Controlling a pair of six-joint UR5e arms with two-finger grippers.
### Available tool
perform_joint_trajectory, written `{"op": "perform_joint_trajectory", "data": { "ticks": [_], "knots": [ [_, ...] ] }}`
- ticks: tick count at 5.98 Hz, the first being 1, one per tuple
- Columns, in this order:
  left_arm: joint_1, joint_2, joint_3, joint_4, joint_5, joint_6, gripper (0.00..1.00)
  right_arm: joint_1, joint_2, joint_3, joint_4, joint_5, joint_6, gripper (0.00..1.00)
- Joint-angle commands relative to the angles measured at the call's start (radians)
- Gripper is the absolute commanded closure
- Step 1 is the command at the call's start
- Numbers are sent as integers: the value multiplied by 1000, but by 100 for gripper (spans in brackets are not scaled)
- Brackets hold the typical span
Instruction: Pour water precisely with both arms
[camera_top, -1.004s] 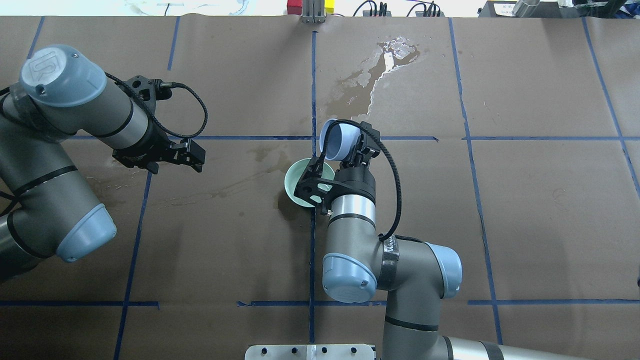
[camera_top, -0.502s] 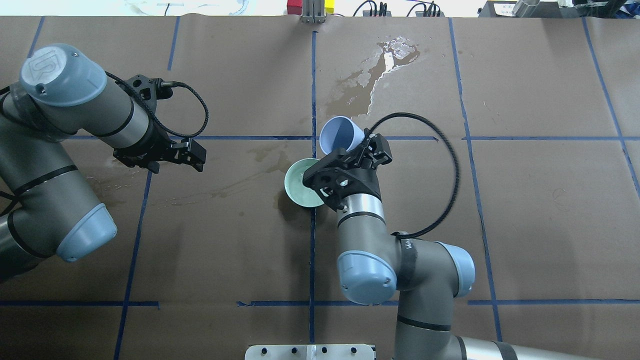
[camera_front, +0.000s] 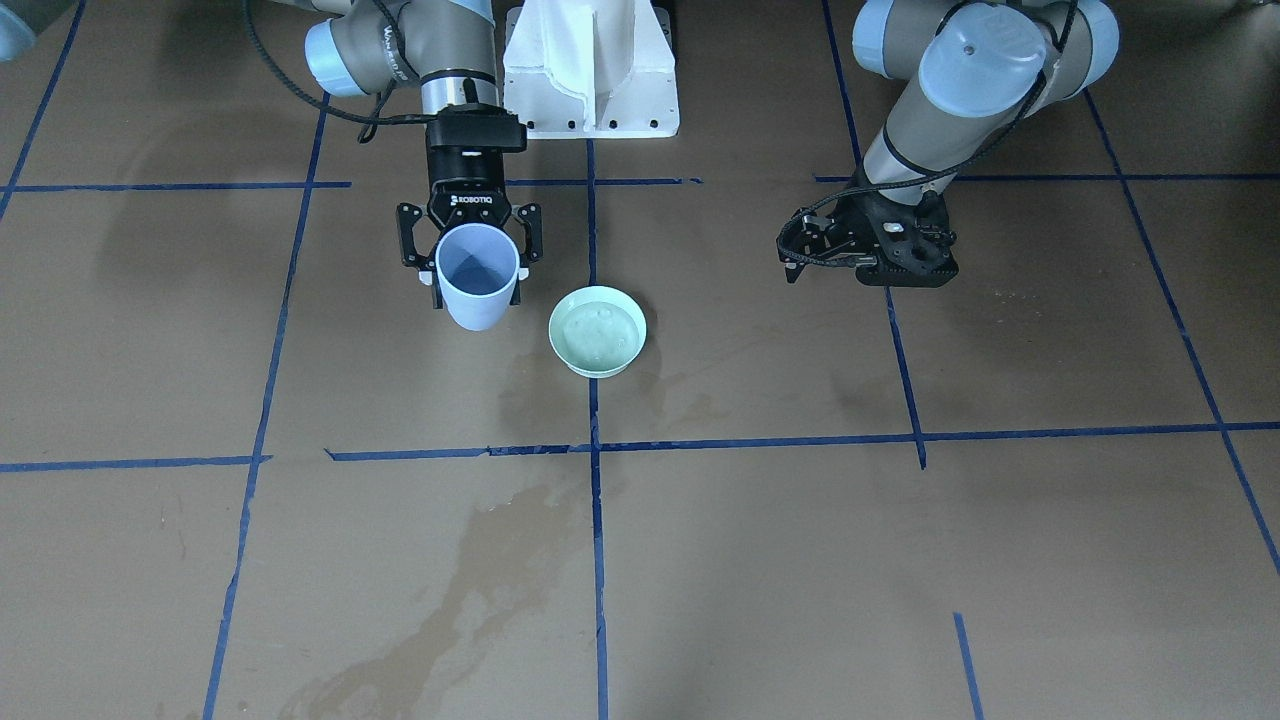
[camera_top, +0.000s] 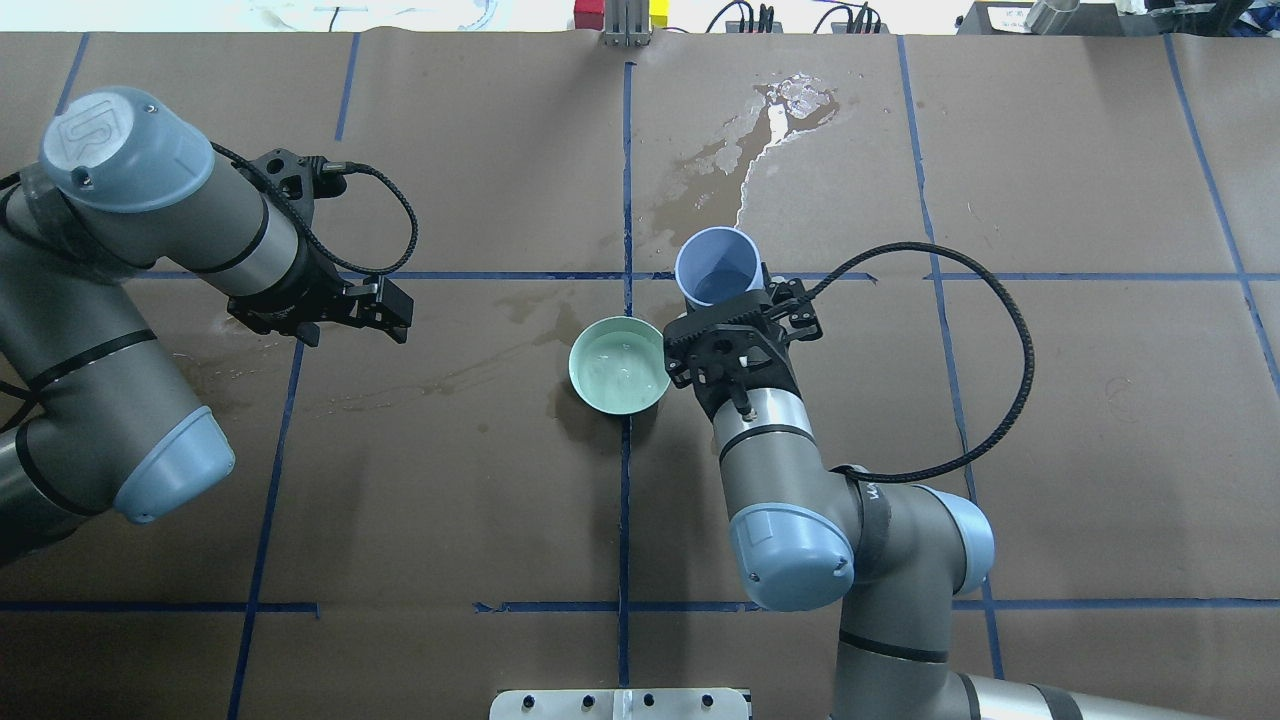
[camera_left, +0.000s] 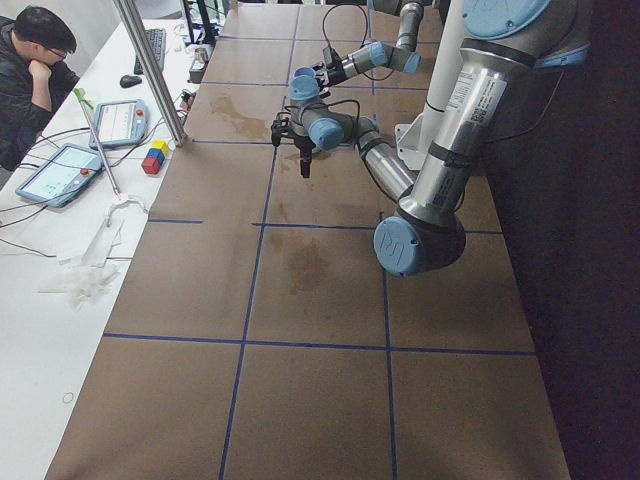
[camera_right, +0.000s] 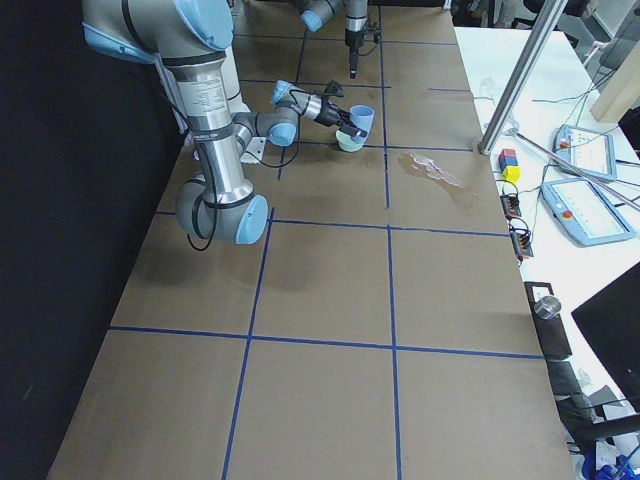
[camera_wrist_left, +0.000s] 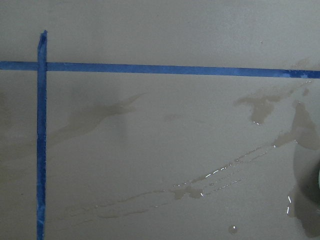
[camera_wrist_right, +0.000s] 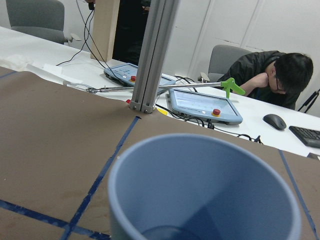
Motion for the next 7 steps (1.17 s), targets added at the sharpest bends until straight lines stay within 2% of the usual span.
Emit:
{"op": "perform_joint_trajectory", "data": {
  "ticks": [1, 2, 4, 5, 7],
  "knots": [
    [0, 0, -1, 0, 0, -1, 0, 23, -201, 151, 1, 44, 95, 100],
    [0, 0, -1, 0, 0, -1, 0, 33, -304, 188, 32, 44, 104, 100],
    [0, 0, -1, 0, 0, -1, 0, 51, -550, 169, 322, 49, 94, 100],
    [0, 0, -1, 0, 0, -3, 0, 54, -619, 105, 487, 47, 92, 100],
    [0, 0, -2, 0, 0, -3, 0, 89, -648, -114, 770, 49, 48, 100]
  ]
}}
